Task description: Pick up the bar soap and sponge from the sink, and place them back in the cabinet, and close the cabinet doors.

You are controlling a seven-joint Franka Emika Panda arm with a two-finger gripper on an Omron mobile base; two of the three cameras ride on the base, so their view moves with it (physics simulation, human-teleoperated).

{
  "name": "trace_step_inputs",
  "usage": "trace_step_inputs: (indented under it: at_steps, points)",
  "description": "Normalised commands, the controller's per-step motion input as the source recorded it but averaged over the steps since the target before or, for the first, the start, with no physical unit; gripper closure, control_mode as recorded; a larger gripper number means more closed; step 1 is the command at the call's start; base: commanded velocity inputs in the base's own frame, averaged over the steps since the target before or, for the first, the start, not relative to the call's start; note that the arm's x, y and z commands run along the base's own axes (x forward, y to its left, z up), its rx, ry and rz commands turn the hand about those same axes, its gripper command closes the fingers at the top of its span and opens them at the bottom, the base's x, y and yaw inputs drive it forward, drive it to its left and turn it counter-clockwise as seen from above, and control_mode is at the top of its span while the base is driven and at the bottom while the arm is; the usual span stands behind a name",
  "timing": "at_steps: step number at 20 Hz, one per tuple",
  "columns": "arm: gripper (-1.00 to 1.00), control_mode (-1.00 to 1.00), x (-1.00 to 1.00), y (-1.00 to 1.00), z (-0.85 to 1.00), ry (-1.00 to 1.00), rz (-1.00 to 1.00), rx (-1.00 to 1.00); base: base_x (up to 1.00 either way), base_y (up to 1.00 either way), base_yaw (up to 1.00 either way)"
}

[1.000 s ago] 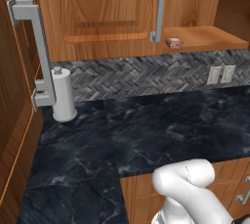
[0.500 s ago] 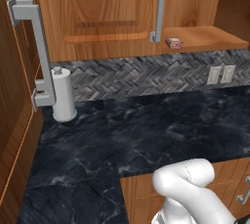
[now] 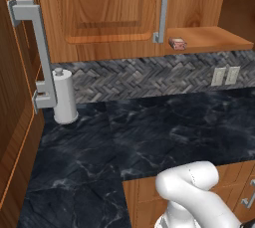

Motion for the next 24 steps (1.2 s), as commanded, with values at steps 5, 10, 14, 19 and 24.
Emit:
trace_step_inputs:
  at_steps: [5,10,14,19,24]
  points:
    - [-1.00,-1.00,0.00,0.30,0.07,0.00,0.09,0.00,0.00,0.00,0.00]
    - [-1.00,-1.00,0.00,0.28,0.03,0.00,0.09,0.00,0.00,0.00,0.00]
    - [-1.00,-1.00,0.00,0.23,0.05,0.00,0.10,0.00,0.00,0.00,0.00]
    - [-1.00,-1.00,0.03,0.20,0.00,0.00,0.10,0.00,0.00,0.00,0.00]
    - [-1.00,-1.00,0.08,0.18,0.00,0.00,0.11,0.00,0.00,0.00,0.00]
